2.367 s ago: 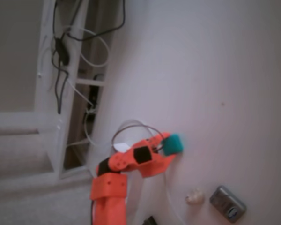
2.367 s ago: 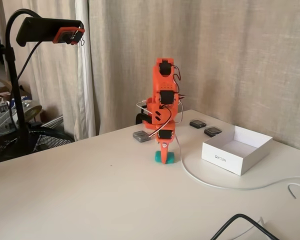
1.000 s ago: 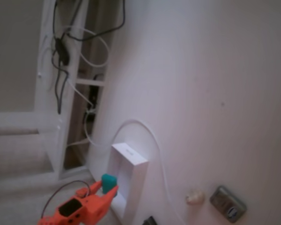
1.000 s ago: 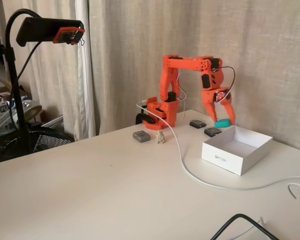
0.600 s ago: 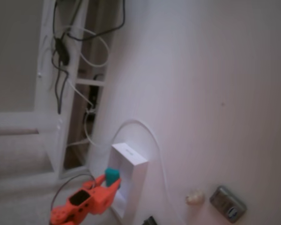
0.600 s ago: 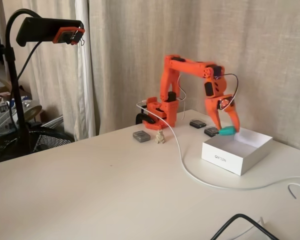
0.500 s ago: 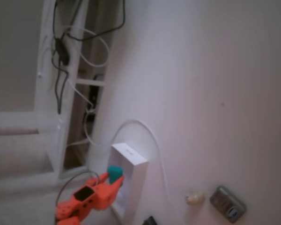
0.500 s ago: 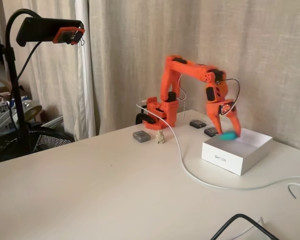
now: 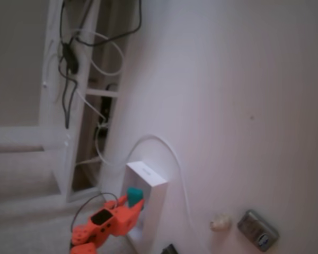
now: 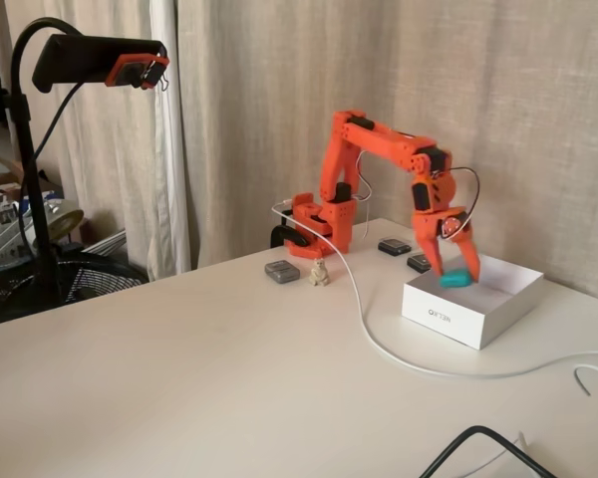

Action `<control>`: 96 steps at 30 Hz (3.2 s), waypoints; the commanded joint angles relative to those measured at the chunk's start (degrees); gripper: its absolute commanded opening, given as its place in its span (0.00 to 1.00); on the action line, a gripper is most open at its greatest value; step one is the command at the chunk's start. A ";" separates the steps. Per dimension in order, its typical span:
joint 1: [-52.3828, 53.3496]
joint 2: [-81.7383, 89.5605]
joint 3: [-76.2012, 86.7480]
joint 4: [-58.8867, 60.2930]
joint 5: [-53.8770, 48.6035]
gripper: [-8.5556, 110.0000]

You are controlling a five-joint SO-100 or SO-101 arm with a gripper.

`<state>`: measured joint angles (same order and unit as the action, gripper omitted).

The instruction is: Grasp the green cube and put it in the bin.

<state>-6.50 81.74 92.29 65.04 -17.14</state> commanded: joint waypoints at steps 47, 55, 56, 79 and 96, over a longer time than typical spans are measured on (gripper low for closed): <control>-3.25 67.85 36.30 -13.89 6.42 0.36; -3.60 92.20 58.01 -12.48 6.33 0.36; -3.60 94.75 59.41 -11.25 6.33 0.36; -1.76 107.84 72.42 13.01 6.86 0.06; -0.97 107.84 76.29 11.43 6.33 0.00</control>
<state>-7.91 189.14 168.57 77.17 -10.72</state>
